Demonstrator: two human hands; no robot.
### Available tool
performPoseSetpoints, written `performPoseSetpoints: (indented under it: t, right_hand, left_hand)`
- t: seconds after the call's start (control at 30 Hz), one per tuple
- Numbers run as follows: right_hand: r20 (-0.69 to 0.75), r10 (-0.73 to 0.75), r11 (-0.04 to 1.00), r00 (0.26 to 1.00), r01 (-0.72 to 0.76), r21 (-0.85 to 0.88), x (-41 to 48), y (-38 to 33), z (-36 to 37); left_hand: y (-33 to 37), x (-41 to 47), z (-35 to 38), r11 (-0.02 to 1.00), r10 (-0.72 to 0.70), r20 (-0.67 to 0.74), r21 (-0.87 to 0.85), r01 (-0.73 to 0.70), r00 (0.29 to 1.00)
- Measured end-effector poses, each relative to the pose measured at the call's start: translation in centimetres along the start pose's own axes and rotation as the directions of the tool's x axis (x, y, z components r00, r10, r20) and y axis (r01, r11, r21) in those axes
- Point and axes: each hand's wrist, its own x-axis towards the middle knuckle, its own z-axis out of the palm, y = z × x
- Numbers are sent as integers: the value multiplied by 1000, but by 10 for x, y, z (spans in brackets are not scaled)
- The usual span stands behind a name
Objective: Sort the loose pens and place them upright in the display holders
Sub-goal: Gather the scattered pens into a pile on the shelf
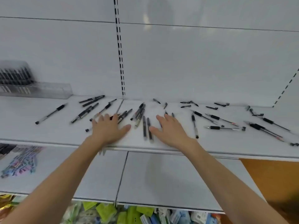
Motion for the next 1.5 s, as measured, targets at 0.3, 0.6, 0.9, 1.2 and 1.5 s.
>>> performPoseSetpoints:
  t: [0.3, 0.6, 0.9, 1.2, 1.5]
  right_hand:
    - [80, -29, 995, 996, 37, -96, 35, -30, 25]
    - [151, -117, 984, 982, 136, -117, 46, -39, 30]
    - [165, -125, 984, 978, 144, -106, 49, -58, 37]
    - [182, -140, 979, 973, 164, -124, 66, -95, 53]
    - [157, -57, 983, 986, 83, -162, 75, -117, 64]
  left_hand:
    - [1, 10, -2, 875, 389, -93, -275, -399, 917]
    - [-20, -3, -6, 775, 484, -183, -364, -517, 856]
    - [-141, 58, -17, 970, -238, -65, 35, 240, 969]
    - [-134, 56, -16, 995, -4, -94, -97, -5, 996]
    - [-146, 66, -23, 997, -50, -107, -65, 44, 993]
